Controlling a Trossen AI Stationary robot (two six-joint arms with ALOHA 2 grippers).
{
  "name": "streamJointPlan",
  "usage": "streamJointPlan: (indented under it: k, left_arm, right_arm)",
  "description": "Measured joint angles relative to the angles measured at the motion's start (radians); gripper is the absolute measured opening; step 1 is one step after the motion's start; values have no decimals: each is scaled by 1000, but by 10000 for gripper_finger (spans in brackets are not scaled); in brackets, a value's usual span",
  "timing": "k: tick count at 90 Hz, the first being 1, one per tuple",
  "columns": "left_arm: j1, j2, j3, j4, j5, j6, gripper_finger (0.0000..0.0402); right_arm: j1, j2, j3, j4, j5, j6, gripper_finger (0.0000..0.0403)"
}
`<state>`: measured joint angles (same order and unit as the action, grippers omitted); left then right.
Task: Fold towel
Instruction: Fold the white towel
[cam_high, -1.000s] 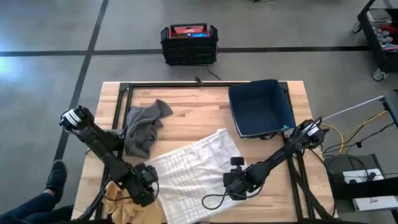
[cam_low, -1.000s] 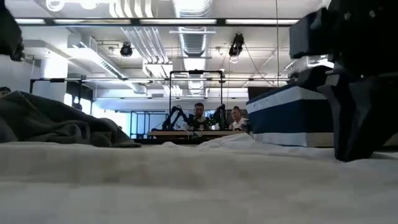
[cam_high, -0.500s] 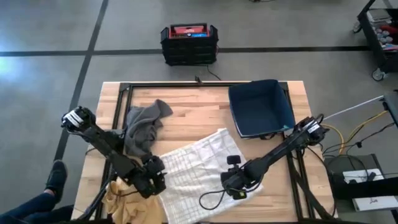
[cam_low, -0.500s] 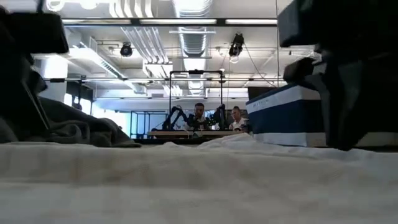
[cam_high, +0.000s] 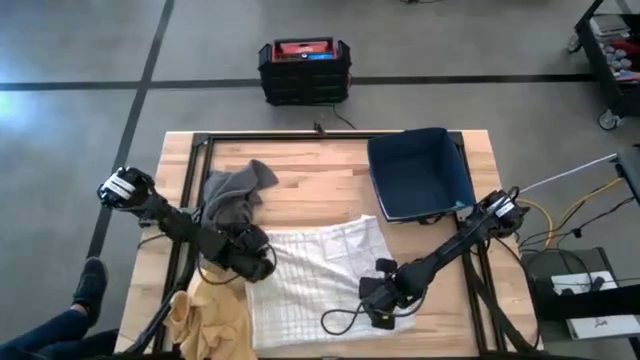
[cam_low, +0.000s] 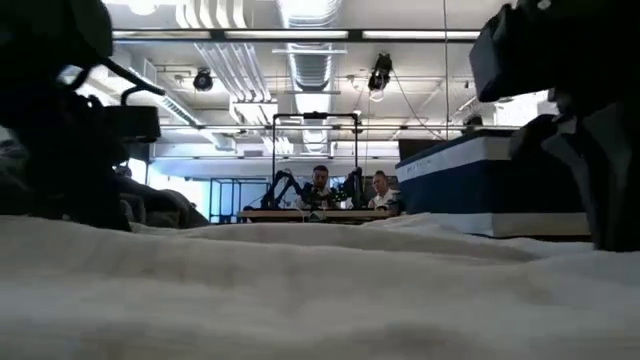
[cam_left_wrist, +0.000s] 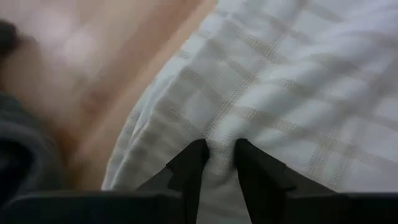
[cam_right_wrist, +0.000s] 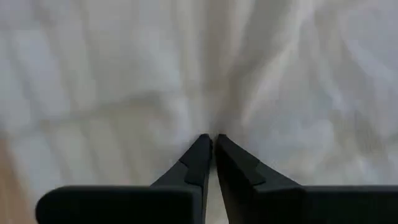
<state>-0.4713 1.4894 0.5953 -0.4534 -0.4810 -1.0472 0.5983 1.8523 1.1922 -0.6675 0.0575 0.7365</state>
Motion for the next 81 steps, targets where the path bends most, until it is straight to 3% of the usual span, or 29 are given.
streamJointPlan:
  k: [11, 24, 31, 44, 56, 81]
  left_arm:
    - [1, -76, 46, -38, 111, 86, 77]
    - [-81, -157, 102, 1, 150, 79, 77]
    - [-131, -159, 102, 1, 150, 40, 77]
    - [-228, -117, 95, 35, 165, -80, 76]
    - [-286, -41, 96, 76, 166, -120, 76]
    - [-305, 116, 100, 80, 216, -152, 76]
  right_arm:
    - [-3, -61, 78, -151, 14, -96, 13]
    - [-47, -117, 94, -244, 237, -244, 13]
    - [-123, -124, 87, -235, 283, -316, 13]
    - [-288, -95, 44, -136, 276, -434, 13]
    - [-411, -53, 32, -34, 187, -506, 13]
    - [-518, 42, 25, -40, 118, -538, 13]
